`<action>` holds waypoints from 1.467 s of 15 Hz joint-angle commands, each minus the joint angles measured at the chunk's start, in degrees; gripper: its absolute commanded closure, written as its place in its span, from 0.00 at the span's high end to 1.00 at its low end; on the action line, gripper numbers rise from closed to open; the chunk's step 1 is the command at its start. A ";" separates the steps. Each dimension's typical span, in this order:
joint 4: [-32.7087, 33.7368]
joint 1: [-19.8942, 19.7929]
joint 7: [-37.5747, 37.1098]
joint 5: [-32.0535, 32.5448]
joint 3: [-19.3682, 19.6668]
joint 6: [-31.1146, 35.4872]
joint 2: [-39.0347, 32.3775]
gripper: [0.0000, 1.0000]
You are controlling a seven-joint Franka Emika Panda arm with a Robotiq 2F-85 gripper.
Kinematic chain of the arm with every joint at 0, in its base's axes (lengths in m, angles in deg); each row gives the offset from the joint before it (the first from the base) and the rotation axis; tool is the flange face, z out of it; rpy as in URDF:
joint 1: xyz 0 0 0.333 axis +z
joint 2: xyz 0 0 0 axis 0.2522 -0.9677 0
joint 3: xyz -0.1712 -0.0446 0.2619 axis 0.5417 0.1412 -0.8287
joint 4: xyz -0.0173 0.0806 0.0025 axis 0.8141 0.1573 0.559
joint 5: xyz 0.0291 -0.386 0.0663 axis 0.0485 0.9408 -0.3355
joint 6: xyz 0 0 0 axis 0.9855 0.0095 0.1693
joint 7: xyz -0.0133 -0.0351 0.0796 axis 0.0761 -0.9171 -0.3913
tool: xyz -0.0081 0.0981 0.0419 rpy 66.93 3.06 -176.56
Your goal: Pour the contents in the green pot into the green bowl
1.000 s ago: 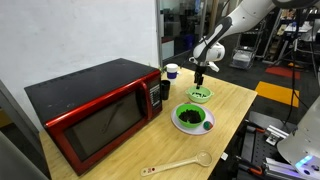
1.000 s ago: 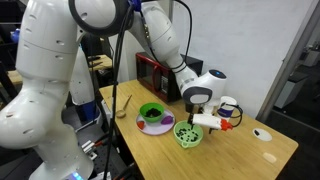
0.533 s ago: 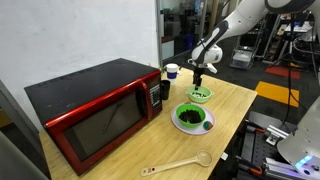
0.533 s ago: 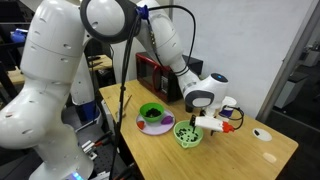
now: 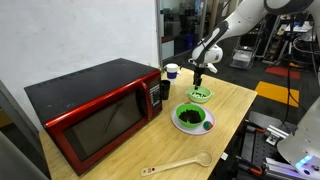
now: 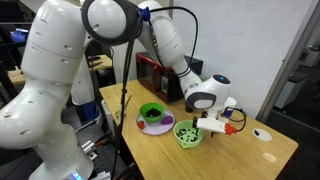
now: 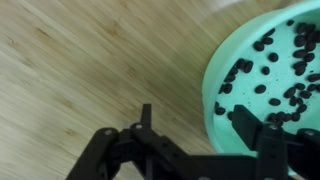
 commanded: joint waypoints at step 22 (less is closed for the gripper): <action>-2.81 4.41 -8.07 10.70 3.70 -16.84 10.57 0.02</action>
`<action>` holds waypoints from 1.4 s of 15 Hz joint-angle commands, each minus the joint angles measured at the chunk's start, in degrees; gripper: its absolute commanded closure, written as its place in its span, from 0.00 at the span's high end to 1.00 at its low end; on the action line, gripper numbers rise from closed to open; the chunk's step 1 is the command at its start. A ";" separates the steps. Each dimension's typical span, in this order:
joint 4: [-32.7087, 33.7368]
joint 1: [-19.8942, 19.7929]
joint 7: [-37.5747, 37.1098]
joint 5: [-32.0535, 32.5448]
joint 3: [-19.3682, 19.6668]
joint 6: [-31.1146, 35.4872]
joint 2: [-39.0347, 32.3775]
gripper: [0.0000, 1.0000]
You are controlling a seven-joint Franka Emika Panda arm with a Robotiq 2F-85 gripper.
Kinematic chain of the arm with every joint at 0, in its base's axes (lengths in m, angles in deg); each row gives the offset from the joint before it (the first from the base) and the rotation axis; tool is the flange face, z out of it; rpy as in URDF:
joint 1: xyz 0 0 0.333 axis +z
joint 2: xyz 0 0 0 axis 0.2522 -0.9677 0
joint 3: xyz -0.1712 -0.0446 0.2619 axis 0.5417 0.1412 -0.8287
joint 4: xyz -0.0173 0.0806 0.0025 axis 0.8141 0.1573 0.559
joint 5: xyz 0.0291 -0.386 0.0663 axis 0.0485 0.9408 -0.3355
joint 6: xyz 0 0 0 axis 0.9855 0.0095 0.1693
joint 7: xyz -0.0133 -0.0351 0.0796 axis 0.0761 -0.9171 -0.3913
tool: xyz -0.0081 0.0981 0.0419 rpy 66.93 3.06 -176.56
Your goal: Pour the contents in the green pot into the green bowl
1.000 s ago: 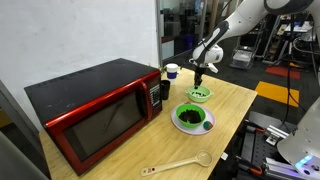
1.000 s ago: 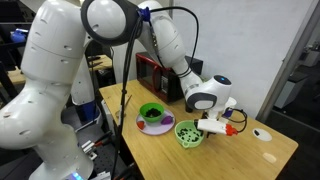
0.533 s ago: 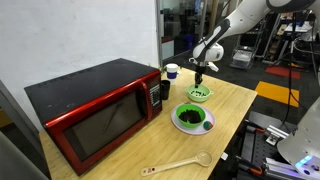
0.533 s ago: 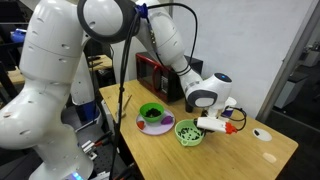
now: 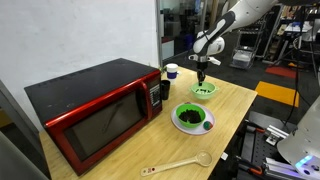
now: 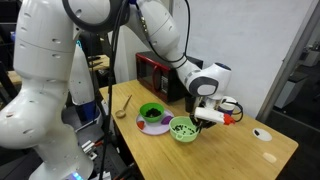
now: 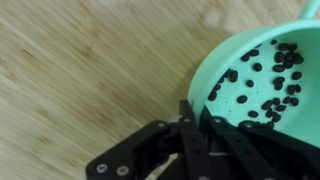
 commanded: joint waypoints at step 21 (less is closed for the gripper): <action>-14.44 8.69 -15.29 7.47 3.76 -0.19 22.82 0.02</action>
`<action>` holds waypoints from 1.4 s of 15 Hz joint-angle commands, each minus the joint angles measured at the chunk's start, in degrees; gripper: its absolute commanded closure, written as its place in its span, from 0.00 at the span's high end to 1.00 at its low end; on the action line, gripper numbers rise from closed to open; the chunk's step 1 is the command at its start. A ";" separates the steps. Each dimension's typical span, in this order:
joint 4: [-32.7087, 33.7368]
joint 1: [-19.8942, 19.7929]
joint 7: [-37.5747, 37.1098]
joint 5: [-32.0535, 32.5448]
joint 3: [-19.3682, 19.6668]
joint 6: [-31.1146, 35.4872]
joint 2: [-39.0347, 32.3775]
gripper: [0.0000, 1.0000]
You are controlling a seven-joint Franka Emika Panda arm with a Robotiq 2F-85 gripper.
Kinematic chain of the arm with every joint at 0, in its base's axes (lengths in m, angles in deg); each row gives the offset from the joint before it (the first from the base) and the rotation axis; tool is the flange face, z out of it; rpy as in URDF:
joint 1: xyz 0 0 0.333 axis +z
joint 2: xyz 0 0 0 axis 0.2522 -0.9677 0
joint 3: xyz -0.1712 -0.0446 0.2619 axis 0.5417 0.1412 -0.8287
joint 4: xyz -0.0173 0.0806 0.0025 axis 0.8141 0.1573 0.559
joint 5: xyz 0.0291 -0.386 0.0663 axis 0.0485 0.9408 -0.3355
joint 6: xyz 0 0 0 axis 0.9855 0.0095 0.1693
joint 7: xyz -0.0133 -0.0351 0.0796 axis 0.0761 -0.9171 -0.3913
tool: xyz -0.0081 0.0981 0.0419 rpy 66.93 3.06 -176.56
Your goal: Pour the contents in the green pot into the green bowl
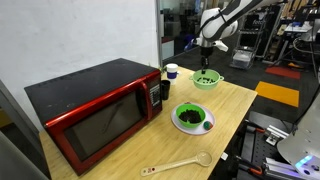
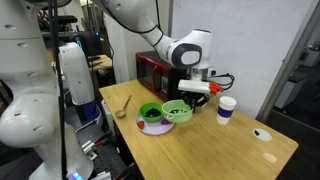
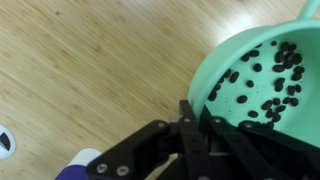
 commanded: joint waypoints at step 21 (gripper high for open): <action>-1.67 2.70 -2.12 -0.57 0.58 0.52 1.64 0.02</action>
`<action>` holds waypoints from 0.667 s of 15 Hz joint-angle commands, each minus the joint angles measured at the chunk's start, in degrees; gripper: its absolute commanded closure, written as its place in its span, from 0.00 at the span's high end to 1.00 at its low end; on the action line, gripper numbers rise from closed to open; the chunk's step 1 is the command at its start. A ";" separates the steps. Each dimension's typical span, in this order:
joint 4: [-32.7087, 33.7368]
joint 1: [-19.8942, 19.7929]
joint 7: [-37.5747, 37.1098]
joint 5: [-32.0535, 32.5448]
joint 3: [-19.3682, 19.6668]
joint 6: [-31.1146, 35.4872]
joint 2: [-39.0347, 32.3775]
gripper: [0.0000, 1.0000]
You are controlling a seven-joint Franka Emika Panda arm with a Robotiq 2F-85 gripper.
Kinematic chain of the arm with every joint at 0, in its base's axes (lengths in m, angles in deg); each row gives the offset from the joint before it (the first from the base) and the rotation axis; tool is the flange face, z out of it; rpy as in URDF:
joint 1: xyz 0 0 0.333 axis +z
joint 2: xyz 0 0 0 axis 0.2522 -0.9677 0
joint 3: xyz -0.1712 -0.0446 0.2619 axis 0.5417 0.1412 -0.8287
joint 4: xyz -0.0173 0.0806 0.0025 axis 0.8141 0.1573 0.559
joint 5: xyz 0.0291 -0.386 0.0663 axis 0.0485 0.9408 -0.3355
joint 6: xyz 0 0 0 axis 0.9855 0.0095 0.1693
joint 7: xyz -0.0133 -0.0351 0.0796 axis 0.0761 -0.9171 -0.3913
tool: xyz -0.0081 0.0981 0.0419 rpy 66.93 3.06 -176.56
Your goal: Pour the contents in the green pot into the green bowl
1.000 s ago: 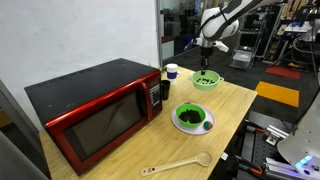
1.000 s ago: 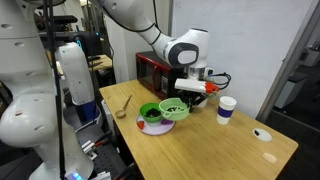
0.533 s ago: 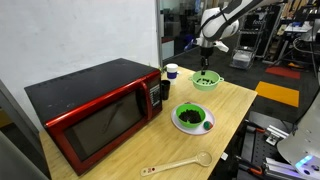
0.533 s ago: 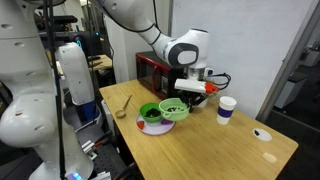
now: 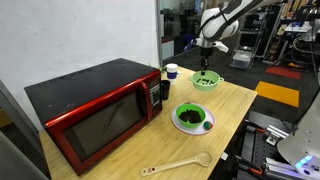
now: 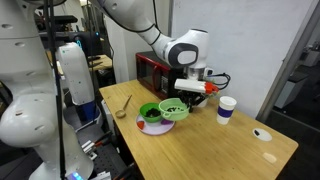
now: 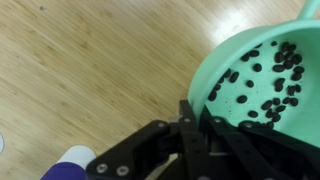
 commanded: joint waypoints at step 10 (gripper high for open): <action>-1.29 7.22 -15.32 10.52 -1.30 1.55 2.47 0.02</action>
